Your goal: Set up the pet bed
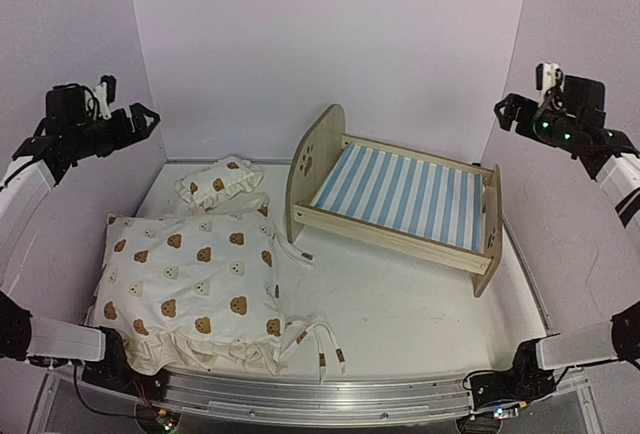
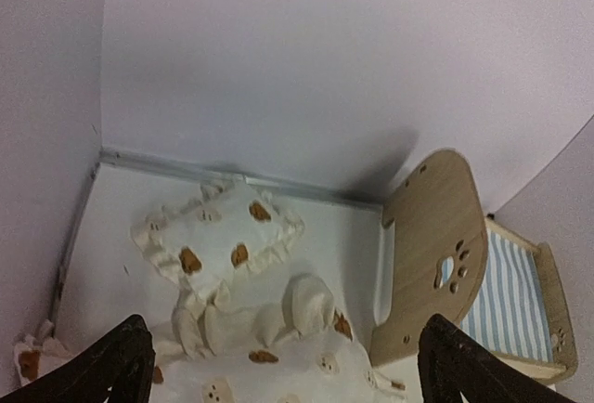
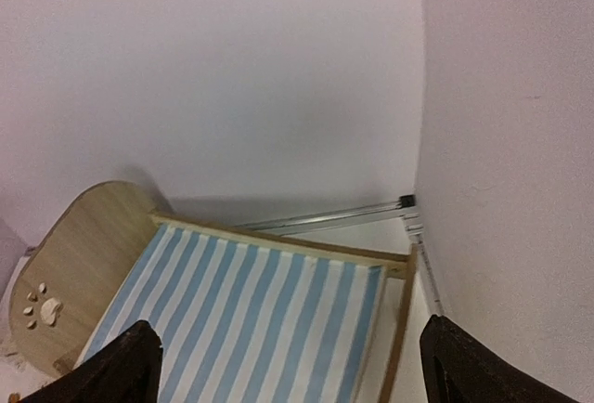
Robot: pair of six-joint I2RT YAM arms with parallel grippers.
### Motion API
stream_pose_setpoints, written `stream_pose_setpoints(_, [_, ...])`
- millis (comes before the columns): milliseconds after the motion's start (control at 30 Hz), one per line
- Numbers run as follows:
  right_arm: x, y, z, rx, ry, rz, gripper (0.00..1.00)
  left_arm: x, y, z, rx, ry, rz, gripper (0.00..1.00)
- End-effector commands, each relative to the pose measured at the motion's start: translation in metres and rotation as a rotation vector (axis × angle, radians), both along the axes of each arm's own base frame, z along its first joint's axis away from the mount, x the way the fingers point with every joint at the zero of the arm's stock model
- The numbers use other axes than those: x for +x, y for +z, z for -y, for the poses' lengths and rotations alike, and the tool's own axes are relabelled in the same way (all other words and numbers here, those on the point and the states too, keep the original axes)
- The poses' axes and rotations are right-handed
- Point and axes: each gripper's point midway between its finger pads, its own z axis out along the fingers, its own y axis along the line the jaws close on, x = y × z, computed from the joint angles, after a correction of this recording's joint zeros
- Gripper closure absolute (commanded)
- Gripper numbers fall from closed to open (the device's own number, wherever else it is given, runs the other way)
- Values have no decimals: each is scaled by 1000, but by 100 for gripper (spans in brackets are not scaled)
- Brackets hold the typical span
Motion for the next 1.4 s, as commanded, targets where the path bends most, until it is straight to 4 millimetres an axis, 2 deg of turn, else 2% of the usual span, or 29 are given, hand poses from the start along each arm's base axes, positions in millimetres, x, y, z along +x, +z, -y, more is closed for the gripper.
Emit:
stream_pose_setpoints(0, [8, -13, -86, -30, 252, -51, 2, -19, -90, 68, -1, -179, -344, 1])
stream_pose_setpoints(67, [14, -30, -122, -69, 326, -116, 2, -27, -121, 96, 90, -203, -431, 1])
stream_pose_setpoints(133, [21, -56, -150, -92, 374, -194, 2, -37, -149, 112, 139, -201, -499, 1])
stream_pose_setpoints(167, [20, -67, -166, -100, 409, -220, 2, -42, -159, 114, 172, -192, -518, 1])
stream_pose_setpoints(267, [17, -85, -187, -128, 448, -255, 2, -55, -177, 110, 237, -142, -557, 1])
stream_pose_setpoints(367, [13, -95, -189, -142, 453, -274, 2, -69, -195, 123, 220, -183, -608, 0])
stream_pose_setpoints(567, [6, -98, -183, -161, 444, -277, 2, -89, -219, 173, 288, -322, -668, 1])
stream_pose_setpoints(733, [0, -105, -178, -181, 441, -288, 2, -97, -245, 194, 333, -355, -733, 1])
stream_pose_setpoints(833, [-3, -112, -177, -185, 443, -300, 2, -102, -270, 194, 382, -315, -778, 1])
stream_pose_setpoints(933, [-5, -116, -178, -182, 454, -310, 2, -107, -303, 180, 427, -239, -854, 2])
stream_pose_setpoints(1000, [-7, -118, -182, -169, 478, -316, 2, -109, -317, 168, 461, -186, -881, 18])
stream_pose_setpoints(1100, [-13, -122, -198, -131, 547, -317, 2, -106, -317, 148, 503, -97, -844, 39])
stream_pose_setpoints(1167, [-20, -127, -213, -117, 597, -319, 2, -102, -308, 140, 520, -65, -799, 55])
stream_pose_setpoints(1267, [-31, -138, -236, -81, 673, -335, 2, -95, -284, 137, 514, -57, -714, 77])
stream_pose_setpoints(1367, [-41, -147, -259, -60, 739, -345, 2, -92, -255, 134, 499, -66, -625, 84])
